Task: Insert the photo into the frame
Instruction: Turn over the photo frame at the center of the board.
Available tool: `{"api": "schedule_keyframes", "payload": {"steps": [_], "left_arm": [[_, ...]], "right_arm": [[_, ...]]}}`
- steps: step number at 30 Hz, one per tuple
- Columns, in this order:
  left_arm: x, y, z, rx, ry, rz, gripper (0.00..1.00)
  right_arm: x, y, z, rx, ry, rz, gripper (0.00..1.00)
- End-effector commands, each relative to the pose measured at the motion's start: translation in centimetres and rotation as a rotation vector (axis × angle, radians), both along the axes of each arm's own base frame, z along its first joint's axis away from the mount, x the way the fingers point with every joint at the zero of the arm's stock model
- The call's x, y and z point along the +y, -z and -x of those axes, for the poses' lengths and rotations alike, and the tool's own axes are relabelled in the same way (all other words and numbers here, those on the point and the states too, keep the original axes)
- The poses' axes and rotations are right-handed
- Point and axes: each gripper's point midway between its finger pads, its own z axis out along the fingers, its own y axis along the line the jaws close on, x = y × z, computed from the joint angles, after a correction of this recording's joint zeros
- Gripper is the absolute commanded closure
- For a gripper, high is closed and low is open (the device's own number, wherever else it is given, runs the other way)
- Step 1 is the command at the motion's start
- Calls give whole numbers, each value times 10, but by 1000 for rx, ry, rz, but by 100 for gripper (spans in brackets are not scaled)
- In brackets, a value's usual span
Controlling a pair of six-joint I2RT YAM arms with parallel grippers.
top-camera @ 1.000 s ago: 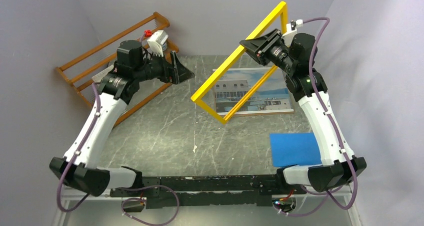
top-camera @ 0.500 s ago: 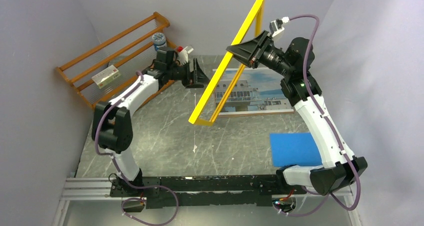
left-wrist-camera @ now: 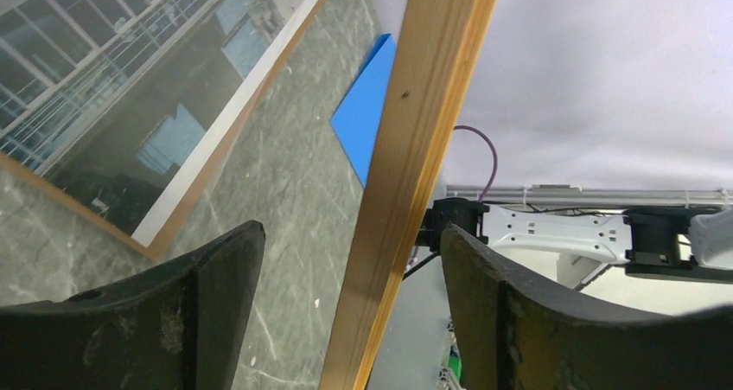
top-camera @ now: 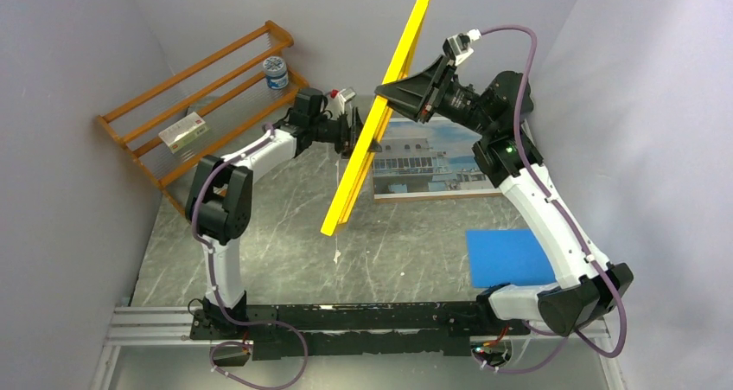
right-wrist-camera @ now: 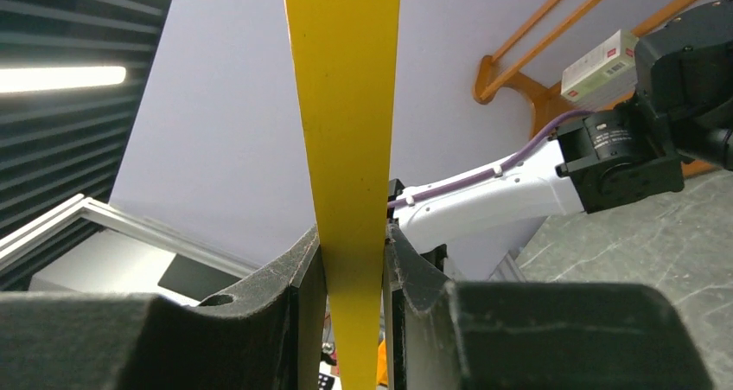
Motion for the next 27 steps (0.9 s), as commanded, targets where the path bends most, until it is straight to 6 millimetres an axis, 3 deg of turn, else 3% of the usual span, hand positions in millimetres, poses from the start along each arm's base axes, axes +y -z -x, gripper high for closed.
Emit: {"api": "schedule_keyframes", "payload": {"steps": [1, 8, 15, 21, 27], "left_arm": [[-11, -26, 5, -52, 72, 106, 24], [-14, -39, 9, -25, 111, 193, 58], [-4, -29, 0, -7, 73, 181, 96], [22, -20, -18, -11, -25, 111, 97], [60, 4, -28, 21, -119, -33, 97]], "right_arm": [[-6, -36, 25, -140, -40, -89, 86], [-7, -25, 26, -104, -45, -90, 85], [-11, -15, 27, -75, -5, -48, 78], [-22, 3, 13, -1, 115, 51, 50], [-47, 17, 1, 69, 263, 111, 45]]}}
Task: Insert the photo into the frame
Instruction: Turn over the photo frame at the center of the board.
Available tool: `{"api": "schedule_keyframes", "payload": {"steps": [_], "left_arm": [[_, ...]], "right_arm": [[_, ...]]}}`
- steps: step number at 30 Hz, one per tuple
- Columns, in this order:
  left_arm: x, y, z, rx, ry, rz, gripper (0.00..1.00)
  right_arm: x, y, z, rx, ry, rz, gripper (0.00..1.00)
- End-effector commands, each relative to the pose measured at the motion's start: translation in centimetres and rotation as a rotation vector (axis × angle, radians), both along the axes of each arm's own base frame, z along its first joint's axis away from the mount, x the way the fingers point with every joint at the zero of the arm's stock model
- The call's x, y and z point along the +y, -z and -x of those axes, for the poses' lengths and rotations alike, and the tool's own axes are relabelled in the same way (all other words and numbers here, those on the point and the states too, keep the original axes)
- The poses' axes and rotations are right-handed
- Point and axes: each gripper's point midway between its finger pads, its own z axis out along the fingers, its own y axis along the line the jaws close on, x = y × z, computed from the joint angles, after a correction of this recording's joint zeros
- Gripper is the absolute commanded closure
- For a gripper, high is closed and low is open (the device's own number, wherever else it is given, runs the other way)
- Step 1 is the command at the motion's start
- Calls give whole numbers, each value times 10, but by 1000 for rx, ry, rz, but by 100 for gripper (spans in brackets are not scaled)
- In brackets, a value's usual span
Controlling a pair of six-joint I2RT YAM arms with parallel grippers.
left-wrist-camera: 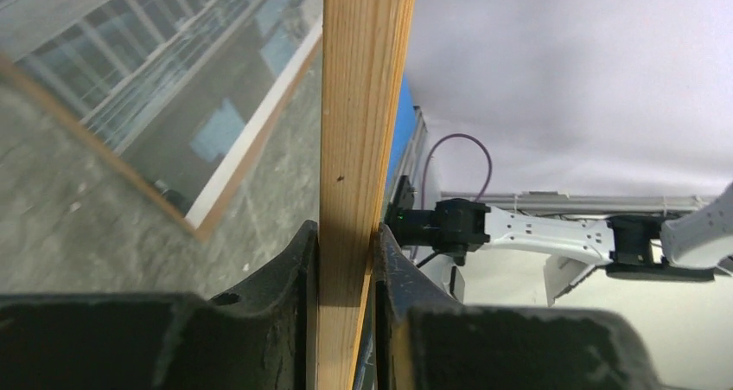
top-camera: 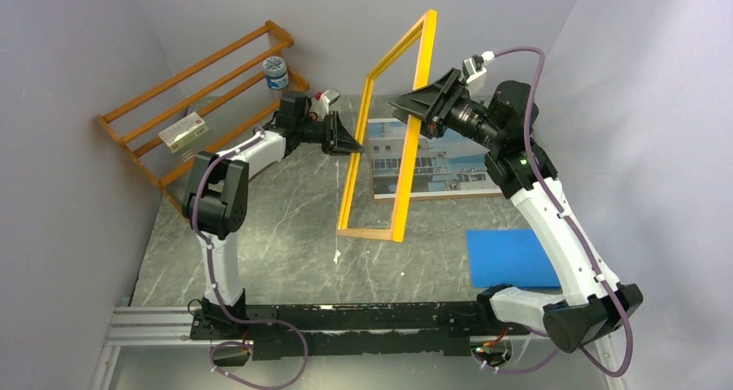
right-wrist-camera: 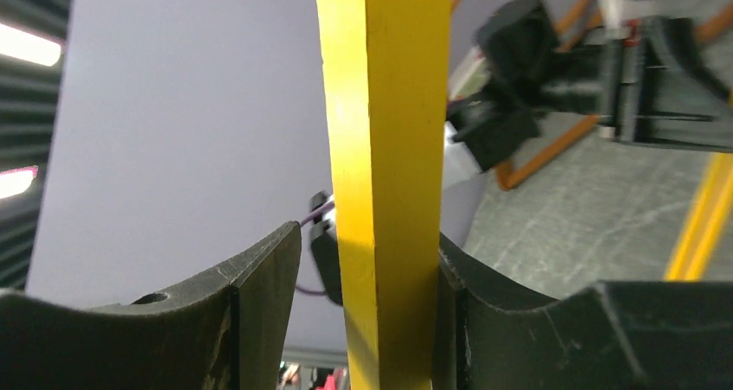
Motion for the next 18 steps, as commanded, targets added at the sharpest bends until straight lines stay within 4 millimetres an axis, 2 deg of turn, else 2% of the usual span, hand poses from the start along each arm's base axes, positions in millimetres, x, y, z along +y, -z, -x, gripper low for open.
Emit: {"api": "schedule_keyframes", "payload": {"steps": [1, 4, 8, 18], "left_arm": [[36, -6, -9, 0, -108, -123, 98], [52, -2, -10, -4, -136, -187, 97], [69, 3, -7, -19, -165, -278, 97], [97, 27, 32, 27, -196, -451, 97]], "right_arm": [[-27, -18, 8, -48, 119, 51, 45], [-32, 6, 0, 5, 156, 144, 45], [-40, 47, -10, 82, 187, 283, 47], [-35, 125, -25, 146, 137, 363, 57]]}}
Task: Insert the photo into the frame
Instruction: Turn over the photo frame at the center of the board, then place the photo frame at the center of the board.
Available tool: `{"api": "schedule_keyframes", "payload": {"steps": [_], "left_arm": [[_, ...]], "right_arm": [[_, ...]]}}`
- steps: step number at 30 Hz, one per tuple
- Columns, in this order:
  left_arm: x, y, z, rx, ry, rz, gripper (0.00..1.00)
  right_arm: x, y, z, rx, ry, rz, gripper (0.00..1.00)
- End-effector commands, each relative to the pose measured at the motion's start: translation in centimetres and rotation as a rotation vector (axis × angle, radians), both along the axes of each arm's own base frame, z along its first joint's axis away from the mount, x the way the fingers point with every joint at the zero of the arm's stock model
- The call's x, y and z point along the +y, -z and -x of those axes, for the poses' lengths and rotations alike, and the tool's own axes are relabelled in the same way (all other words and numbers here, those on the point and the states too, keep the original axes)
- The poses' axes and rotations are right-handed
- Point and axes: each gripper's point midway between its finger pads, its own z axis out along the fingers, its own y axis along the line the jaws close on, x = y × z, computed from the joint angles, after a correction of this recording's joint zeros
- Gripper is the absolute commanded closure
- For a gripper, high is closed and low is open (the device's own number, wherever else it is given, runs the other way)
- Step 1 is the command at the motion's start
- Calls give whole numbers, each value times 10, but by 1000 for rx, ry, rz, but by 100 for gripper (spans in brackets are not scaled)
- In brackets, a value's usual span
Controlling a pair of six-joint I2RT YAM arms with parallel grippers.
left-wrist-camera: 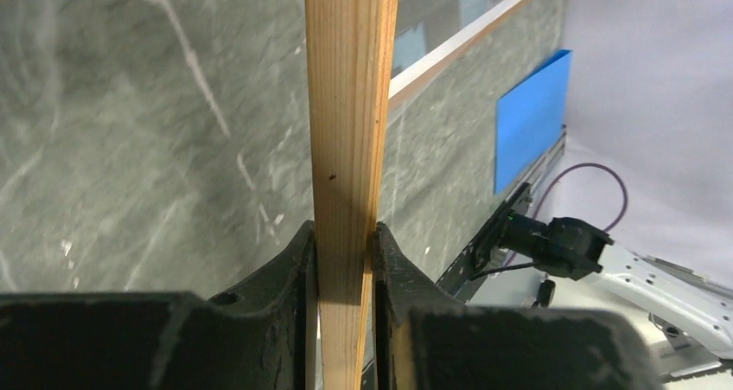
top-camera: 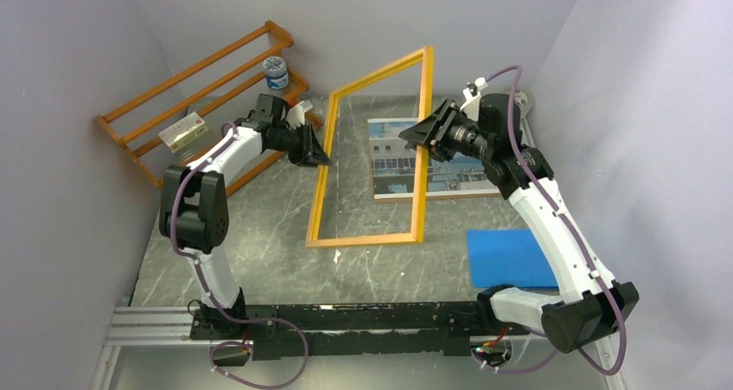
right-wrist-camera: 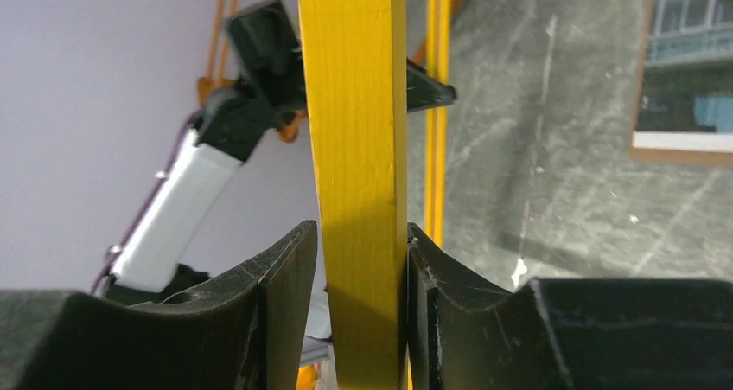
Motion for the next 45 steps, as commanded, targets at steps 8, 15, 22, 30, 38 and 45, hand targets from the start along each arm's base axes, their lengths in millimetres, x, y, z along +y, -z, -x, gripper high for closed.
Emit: {"api": "schedule_keyframes", "payload": {"steps": [8, 15, 22, 30, 38, 45], "left_arm": [[37, 21, 55, 61, -51, -201, 97], [60, 53, 82, 120, -86, -326, 98], [70, 82, 91, 177, -93, -386, 97], [86, 113, 87, 247, -144, -492, 97], [108, 127, 86, 270, -137, -604, 97], [124, 127, 84, 259, -127, -698, 97]], "right_arm": [[-1, 86, -8, 6, -55, 64, 54], [5, 148, -7, 33, -100, 47, 50], [4, 214, -2, 94, -107, 55, 45], [6, 262, -6, 167, -125, 92, 43], [-10, 289, -14, 272, -43, 212, 39], [-45, 304, -14, 372, 101, 396, 37]]}}
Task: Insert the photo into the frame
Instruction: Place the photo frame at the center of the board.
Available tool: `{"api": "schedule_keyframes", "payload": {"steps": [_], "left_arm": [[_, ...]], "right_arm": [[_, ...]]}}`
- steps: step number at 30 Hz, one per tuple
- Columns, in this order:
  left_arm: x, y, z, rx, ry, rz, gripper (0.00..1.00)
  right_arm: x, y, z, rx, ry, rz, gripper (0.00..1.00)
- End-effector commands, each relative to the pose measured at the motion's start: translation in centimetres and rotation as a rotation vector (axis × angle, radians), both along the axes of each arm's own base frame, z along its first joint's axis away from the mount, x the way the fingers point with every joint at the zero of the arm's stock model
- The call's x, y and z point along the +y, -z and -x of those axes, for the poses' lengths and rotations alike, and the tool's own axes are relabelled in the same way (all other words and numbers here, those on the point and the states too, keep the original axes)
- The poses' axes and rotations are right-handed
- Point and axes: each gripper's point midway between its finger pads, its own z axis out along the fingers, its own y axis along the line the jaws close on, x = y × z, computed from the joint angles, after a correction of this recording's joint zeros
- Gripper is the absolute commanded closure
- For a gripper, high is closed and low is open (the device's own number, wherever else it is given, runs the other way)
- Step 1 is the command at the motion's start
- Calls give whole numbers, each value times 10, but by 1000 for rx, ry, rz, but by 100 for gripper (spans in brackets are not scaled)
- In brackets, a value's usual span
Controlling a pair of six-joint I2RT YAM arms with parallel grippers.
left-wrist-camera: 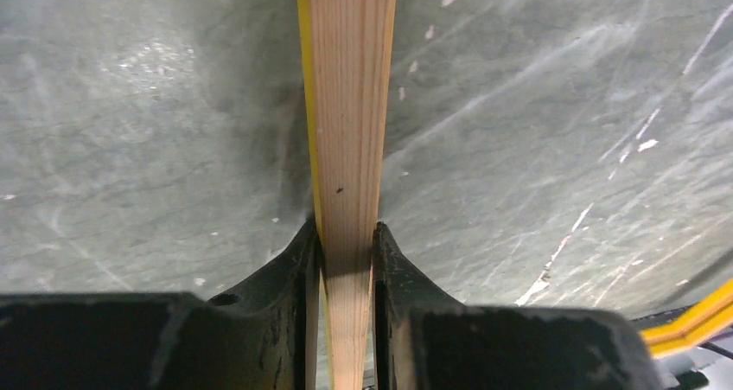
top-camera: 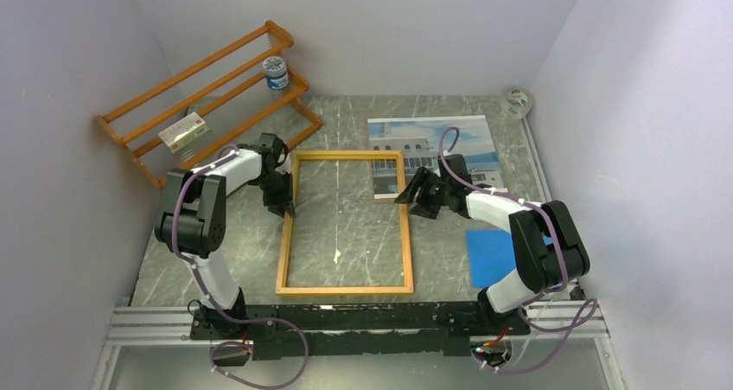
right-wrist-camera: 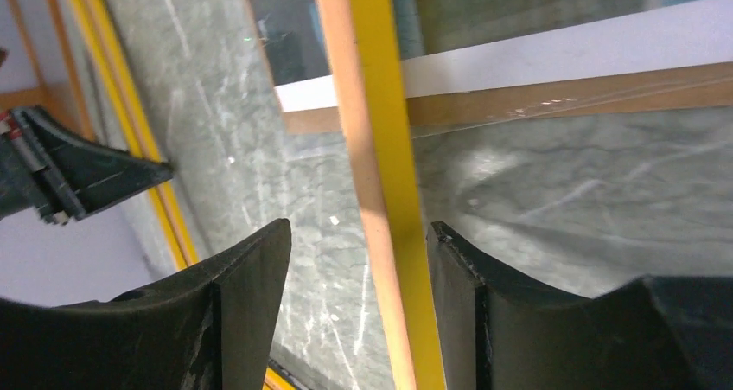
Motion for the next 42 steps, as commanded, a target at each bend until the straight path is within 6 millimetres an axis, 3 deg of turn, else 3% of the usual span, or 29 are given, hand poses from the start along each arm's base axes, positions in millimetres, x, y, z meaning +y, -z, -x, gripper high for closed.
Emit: {"api": "schedule_keyframes", "payload": {"steps": [1, 6, 12, 16, 21, 23, 26, 32, 37, 42], "left_arm": [[17, 0, -7, -13, 35, -88, 97], [25, -1, -7, -11, 12, -133, 90], [32, -5, -7, -14, -9, -174, 76], [29, -8, -6, -19, -20, -156, 63], [30, -13, -7, -29, -40, -162, 41], [33, -19, -9, -45, -52, -179, 34], [38, -34, -13, -85, -68, -200, 27], [36, -73, -25, -185, -85, -183, 26], [13, -109, -44, -296, -16, -72, 24], [-36, -144, -76, -418, 81, 79, 15]], "right_arm": [[-29, -2, -7, -1, 85, 162, 37], [-48, -21, -13, -34, 148, 230, 37], [-96, -47, -34, -74, 320, 290, 37], [-129, -62, -43, -98, 428, 290, 37], [-156, -71, -45, -98, 497, 295, 37], [-162, -72, -44, -89, 515, 307, 37], [-189, -74, -42, -76, 598, 339, 37], [-232, -74, -42, -60, 721, 346, 37], [-268, -69, -47, -32, 823, 362, 31], [-301, -62, -55, -15, 861, 367, 28]]}}
